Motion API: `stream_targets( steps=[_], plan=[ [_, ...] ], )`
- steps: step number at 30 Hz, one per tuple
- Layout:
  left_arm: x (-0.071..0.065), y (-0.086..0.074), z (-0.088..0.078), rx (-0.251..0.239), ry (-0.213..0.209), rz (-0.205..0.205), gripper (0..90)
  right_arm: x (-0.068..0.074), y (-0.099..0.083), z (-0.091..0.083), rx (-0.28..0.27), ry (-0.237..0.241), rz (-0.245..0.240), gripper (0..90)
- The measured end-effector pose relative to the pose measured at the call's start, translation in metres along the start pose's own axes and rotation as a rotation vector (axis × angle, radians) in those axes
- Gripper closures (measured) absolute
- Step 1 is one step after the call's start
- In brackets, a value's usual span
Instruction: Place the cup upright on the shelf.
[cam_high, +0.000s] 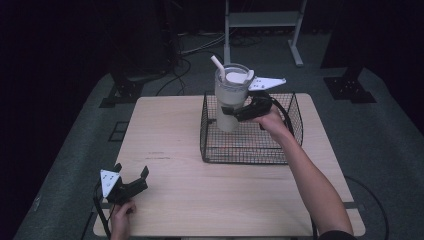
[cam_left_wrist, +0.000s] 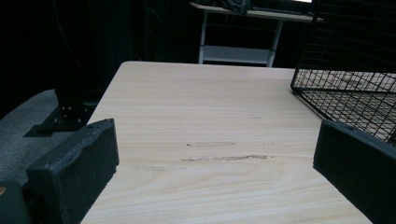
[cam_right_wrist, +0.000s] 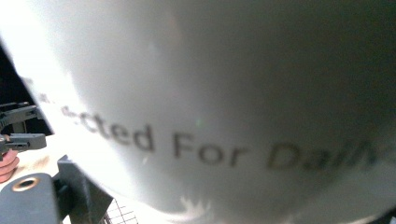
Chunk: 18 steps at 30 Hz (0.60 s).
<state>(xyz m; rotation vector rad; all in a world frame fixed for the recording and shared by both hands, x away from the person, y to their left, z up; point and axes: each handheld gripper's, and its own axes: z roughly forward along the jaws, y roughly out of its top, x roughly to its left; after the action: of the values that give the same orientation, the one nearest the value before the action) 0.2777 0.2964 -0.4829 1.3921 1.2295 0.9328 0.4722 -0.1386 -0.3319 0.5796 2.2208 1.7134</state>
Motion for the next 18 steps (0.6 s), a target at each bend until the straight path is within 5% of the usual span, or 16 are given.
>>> stream_targets(
  steps=[18],
  plan=[
    [0.001, 0.000, 0.000, -0.001, -0.002, 0.003, 0.0, -0.015, -0.031, 0.033, 0.053, 0.015, 0.028, 8.3]
  ],
)
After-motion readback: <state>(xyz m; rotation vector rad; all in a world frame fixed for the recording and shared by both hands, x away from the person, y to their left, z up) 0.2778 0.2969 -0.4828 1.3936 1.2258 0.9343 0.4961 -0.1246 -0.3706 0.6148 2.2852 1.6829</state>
